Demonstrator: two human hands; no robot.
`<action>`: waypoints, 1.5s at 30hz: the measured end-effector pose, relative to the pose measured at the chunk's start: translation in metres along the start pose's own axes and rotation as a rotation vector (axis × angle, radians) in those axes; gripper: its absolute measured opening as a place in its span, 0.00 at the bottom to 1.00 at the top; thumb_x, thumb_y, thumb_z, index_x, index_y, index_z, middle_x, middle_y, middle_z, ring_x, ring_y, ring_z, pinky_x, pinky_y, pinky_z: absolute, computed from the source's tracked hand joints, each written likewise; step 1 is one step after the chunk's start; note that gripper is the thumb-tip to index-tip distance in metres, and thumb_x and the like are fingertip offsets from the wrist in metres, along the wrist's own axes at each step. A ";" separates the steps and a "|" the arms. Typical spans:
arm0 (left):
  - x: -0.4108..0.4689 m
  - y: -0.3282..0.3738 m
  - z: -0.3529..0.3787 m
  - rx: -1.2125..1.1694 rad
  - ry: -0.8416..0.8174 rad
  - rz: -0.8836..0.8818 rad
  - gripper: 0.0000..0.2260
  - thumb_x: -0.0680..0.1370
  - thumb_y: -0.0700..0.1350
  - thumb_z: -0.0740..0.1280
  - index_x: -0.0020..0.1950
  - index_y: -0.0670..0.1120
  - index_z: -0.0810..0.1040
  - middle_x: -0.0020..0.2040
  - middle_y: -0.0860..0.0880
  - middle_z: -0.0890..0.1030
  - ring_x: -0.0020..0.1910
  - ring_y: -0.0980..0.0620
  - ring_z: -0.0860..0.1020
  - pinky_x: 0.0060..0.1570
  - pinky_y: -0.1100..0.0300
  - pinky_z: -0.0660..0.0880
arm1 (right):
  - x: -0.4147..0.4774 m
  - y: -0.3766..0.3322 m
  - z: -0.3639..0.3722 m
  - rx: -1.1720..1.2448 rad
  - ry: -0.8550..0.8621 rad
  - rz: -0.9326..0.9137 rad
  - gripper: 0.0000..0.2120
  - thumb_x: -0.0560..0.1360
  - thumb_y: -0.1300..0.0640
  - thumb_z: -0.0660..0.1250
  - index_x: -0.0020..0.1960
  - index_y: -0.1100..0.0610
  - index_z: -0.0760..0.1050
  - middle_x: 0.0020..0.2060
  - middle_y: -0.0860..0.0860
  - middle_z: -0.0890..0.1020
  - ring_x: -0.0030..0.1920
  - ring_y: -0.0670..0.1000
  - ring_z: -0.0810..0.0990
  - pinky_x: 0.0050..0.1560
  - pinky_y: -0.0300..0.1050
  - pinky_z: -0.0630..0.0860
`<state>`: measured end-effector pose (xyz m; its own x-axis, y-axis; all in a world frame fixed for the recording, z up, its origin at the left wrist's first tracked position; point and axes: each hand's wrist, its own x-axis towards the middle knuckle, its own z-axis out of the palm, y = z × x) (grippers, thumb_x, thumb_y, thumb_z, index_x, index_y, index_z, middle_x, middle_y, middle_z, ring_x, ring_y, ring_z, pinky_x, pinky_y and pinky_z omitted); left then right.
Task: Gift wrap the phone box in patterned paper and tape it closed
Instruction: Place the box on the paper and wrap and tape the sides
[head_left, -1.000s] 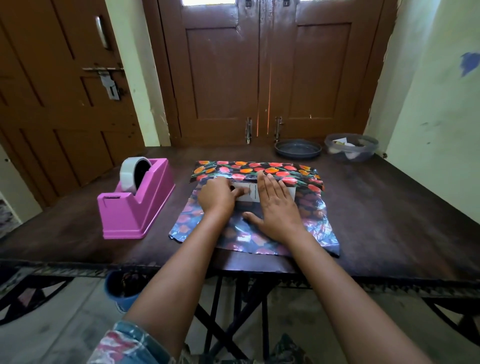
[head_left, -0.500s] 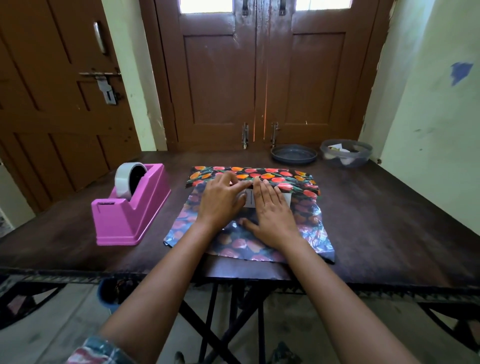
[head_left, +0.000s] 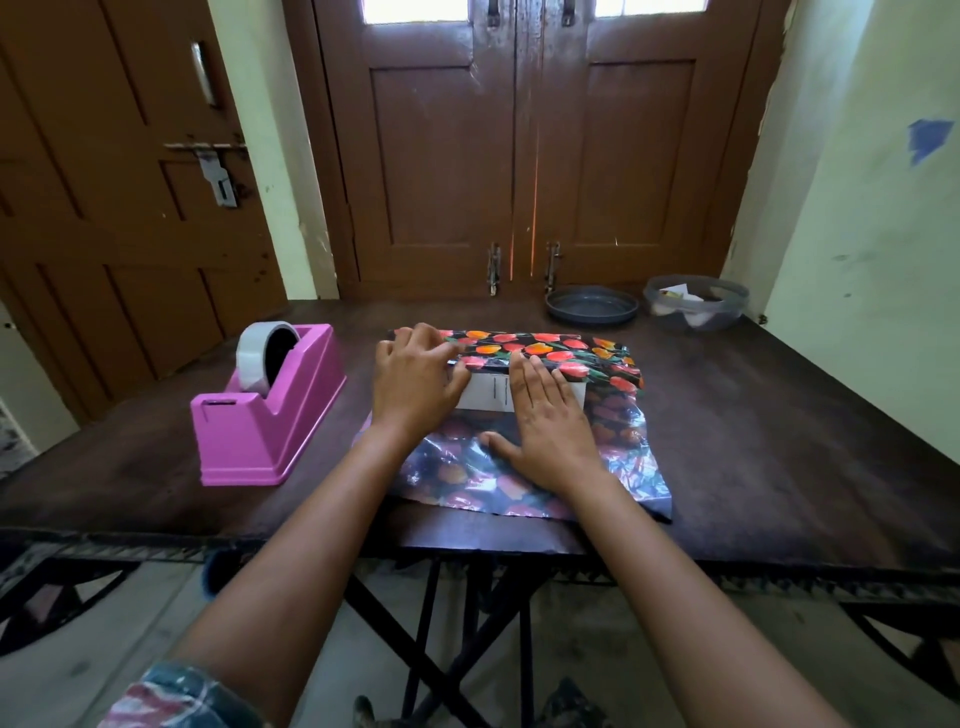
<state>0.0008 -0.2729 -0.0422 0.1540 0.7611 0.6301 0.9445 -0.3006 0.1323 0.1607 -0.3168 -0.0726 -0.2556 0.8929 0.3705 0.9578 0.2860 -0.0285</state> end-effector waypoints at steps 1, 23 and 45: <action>0.000 -0.005 0.000 -0.013 -0.017 -0.003 0.12 0.76 0.50 0.63 0.56 0.50 0.81 0.55 0.47 0.78 0.58 0.46 0.71 0.54 0.53 0.62 | 0.000 0.000 -0.001 -0.001 0.002 -0.002 0.43 0.76 0.37 0.54 0.75 0.60 0.36 0.76 0.54 0.42 0.76 0.51 0.40 0.72 0.45 0.35; -0.005 -0.020 -0.007 -0.035 -0.167 0.048 0.17 0.77 0.48 0.61 0.66 0.54 0.73 0.62 0.50 0.74 0.63 0.48 0.68 0.57 0.56 0.60 | 0.018 -0.026 -0.015 -0.124 0.119 0.204 0.39 0.75 0.40 0.58 0.75 0.60 0.46 0.73 0.57 0.56 0.72 0.56 0.55 0.69 0.53 0.54; -0.019 -0.088 -0.136 -0.047 -0.158 -0.630 0.10 0.78 0.50 0.63 0.52 0.47 0.80 0.44 0.49 0.80 0.39 0.52 0.76 0.30 0.61 0.67 | 0.020 -0.041 0.007 0.009 0.023 0.023 0.36 0.78 0.43 0.54 0.77 0.56 0.41 0.76 0.53 0.45 0.76 0.51 0.42 0.73 0.45 0.39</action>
<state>-0.1248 -0.3391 0.0387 -0.3812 0.8740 0.3012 0.8546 0.2088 0.4755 0.1152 -0.3084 -0.0700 -0.2302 0.8911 0.3911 0.9622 0.2686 -0.0457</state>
